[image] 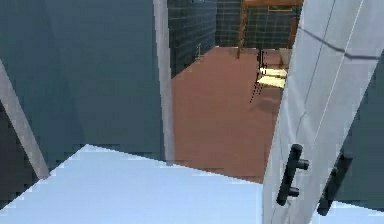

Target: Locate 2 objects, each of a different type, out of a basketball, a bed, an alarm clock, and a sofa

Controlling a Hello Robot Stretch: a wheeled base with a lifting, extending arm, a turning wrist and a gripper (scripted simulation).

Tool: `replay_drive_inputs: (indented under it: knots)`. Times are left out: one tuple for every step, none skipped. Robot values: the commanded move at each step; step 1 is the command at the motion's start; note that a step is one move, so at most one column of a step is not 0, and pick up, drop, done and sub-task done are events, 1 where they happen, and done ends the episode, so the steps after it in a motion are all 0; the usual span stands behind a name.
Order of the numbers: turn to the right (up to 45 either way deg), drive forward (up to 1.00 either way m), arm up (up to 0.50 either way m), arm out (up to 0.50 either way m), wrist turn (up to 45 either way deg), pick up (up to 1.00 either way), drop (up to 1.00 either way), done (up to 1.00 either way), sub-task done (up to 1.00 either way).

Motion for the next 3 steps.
replay_drive_inputs:
  knots:
    - [-3.0, 0.00, 0.00, 0.00, 0.0, 0.00, 0.00, 0.00, 0.00]
    - [-27.0, 0.00, 0.00, 0.00, 0.0, 0.00, 0.00, 0.00, 0.00]
    - [0.0, 0.45, 0.00, 0.00, 0.0, 0.00, 0.00, 0.00, 0.00]
